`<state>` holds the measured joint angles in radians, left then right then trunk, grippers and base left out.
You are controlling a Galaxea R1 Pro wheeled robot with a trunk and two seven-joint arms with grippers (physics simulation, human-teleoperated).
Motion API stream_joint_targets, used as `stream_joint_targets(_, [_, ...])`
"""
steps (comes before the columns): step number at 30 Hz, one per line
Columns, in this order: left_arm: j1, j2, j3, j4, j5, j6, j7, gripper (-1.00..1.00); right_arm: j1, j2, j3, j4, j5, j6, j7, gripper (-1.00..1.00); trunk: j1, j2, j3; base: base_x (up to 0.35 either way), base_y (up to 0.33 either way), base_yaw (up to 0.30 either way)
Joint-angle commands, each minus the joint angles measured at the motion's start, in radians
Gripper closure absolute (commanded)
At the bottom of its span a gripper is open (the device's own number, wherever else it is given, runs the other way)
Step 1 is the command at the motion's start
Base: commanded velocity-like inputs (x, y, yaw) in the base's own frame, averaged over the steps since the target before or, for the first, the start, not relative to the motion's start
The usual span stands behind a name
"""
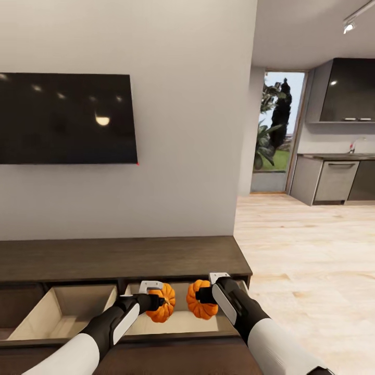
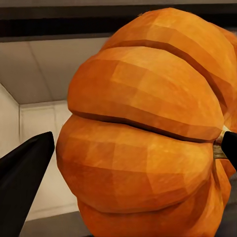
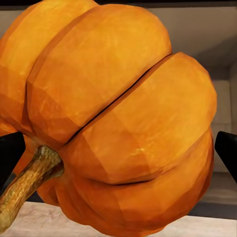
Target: Place each of the two pumpkins and all three candles from the living room inside a cabinet in the living room (use any cabinet), then make sure every cabinet is closed, and position the cauldron so it is next to a table in the living room.
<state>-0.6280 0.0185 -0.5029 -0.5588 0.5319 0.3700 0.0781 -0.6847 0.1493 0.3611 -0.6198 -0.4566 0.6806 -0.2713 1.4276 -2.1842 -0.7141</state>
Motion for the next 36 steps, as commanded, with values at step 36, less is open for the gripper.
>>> stream_joint_targets(36, [-0.003, 0.0, -0.006, -0.002, 0.009, 0.017, 0.014, 1.0, -0.002, -0.001, 0.004, 0.0, -0.01, 0.019, -0.008, 1.0, 0.05, -0.092, -0.042, 0.04, 0.0, 0.0])
